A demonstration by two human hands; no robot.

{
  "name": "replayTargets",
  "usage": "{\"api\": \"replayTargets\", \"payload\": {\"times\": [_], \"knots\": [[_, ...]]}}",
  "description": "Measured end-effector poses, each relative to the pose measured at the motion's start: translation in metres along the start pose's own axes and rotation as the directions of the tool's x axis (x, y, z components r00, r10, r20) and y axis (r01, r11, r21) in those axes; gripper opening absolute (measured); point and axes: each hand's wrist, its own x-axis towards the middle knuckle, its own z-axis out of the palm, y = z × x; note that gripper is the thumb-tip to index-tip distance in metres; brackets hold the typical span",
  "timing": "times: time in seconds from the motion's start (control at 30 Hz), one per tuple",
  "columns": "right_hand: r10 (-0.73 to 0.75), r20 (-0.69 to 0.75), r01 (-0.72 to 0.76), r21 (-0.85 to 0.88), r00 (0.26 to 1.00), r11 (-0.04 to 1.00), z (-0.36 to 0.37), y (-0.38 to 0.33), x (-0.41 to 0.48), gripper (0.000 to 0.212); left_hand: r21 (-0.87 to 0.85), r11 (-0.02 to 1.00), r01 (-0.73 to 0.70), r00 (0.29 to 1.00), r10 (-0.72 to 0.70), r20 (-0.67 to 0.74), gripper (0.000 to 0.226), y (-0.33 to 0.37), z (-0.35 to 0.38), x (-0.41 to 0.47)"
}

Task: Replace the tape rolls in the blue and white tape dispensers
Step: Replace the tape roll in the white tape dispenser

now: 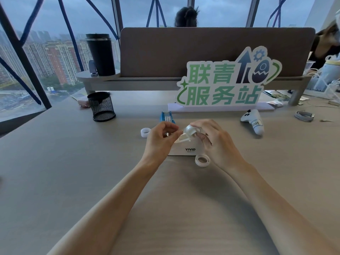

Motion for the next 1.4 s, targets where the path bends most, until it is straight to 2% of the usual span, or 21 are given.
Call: {"api": "replayTargets", "payload": {"times": [0.43,0.8,1.0,1.17,1.4], "knots": [[0.052,-0.046,-0.052,0.011,0.998,0.999,0.009,0.001,0.005,0.034,0.031,0.999,-0.041,0.998,0.043,-0.048,0.016,-0.005,0.000,0.009],[0.111,-0.014,-0.111,0.003,0.994,0.994,0.005,0.001,0.007,0.035,0.063,0.997,-0.049,0.998,0.052,-0.035,0.015,-0.007,0.002,0.008],[0.172,0.027,-0.170,-0.055,0.985,0.984,0.011,0.000,0.004,0.029,0.055,0.998,-0.018,1.000,0.019,-0.005,0.018,-0.010,0.000,0.010],[0.177,-0.001,-0.177,-0.010,0.984,0.984,0.013,-0.001,0.002,0.028,0.029,0.999,0.021,1.000,-0.021,0.010,0.019,-0.010,-0.001,0.009],[0.207,0.048,-0.207,-0.005,0.977,0.978,0.013,-0.004,-0.001,0.037,-0.030,0.994,0.103,0.995,-0.103,0.007,0.017,-0.006,-0.003,0.010]]}}
